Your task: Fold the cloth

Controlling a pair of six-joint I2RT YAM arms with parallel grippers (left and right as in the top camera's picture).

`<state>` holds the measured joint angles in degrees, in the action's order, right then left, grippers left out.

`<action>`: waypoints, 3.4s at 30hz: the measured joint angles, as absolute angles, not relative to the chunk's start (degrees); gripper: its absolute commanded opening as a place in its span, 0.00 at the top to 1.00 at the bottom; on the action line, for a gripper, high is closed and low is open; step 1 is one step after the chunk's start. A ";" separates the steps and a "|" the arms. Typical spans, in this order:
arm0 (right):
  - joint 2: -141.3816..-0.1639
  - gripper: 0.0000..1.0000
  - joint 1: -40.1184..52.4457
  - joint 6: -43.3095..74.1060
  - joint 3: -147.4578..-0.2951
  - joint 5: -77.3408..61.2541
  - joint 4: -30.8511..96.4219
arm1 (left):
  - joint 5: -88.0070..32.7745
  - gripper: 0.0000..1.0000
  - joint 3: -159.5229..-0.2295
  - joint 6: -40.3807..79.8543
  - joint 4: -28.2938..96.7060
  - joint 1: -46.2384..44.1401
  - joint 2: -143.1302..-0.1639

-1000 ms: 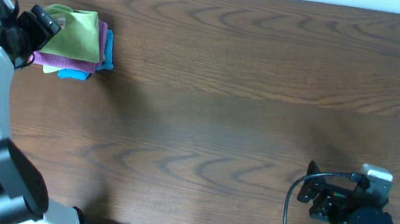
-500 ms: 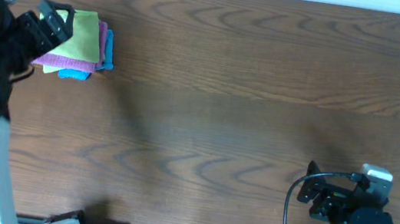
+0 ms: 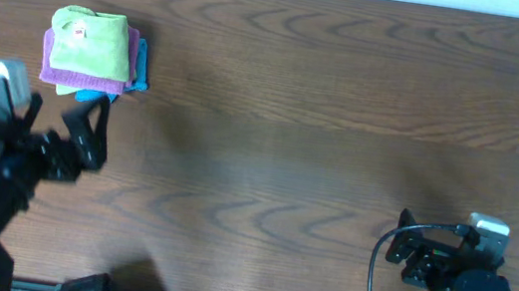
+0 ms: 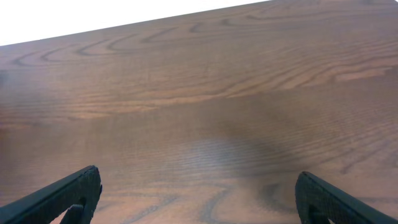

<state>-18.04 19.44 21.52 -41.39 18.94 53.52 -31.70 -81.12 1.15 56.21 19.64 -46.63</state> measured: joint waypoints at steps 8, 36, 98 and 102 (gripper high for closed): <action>-18.04 0.01 19.44 21.52 -41.39 18.90 53.52 | -30.85 0.05 -70.28 -9.47 54.00 19.57 -36.93; -18.02 0.01 19.44 21.52 -41.17 19.00 53.54 | -14.44 0.05 -16.40 -17.82 44.60 4.75 -0.78; -2.35 0.01 5.82 7.90 -14.48 7.51 42.54 | -5.52 0.05 -11.00 0.03 43.38 4.75 -0.62; -1.96 0.01 5.74 6.24 -12.25 6.61 42.39 | -5.52 0.05 -11.00 0.03 43.38 4.75 -0.62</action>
<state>-1.96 5.74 6.24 -12.25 6.61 42.39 -5.52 -11.00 0.03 43.38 4.75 -0.62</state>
